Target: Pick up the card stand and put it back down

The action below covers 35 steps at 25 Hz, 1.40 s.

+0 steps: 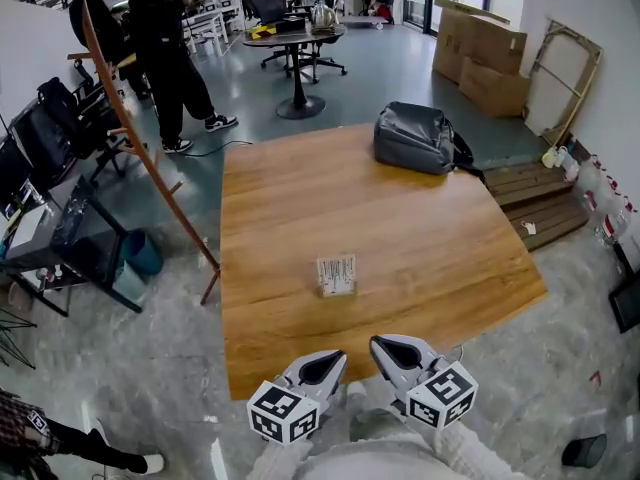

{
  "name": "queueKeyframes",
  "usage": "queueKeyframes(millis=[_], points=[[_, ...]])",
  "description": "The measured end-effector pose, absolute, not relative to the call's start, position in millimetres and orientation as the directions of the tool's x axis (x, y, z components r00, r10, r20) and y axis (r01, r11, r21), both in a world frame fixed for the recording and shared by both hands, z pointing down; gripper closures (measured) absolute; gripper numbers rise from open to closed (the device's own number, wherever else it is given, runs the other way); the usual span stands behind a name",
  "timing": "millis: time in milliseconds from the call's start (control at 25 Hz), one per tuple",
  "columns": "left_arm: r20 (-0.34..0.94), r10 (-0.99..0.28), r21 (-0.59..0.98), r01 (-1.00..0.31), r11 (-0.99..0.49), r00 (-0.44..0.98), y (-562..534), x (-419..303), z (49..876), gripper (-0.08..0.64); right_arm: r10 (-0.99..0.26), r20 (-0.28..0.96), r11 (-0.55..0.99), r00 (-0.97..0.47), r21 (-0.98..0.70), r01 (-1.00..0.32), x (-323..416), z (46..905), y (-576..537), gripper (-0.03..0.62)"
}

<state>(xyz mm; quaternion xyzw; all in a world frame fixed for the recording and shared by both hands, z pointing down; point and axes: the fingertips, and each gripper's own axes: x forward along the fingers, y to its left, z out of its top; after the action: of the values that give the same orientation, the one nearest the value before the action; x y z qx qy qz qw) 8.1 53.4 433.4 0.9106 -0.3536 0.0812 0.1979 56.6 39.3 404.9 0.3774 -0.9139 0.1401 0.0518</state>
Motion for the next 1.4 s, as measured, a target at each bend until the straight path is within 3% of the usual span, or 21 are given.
queueKeyframes(millis=[600,1400], points=[[0.299,-0.651,0.304,-0.716,-0.628,0.698,-53.3,13.6,442.4,0.552,-0.567,0.176,0.759,-0.805,-0.268,-0.593,52.5,409.7,-70.6,0.595],[0.362,-0.551,0.383,-0.659,-0.647,0.751,-78.4,1.2,467.6,0.552,-0.557,0.264,0.741,-0.788,-0.271,-0.614,32.4,434.8,-98.4,0.593]])
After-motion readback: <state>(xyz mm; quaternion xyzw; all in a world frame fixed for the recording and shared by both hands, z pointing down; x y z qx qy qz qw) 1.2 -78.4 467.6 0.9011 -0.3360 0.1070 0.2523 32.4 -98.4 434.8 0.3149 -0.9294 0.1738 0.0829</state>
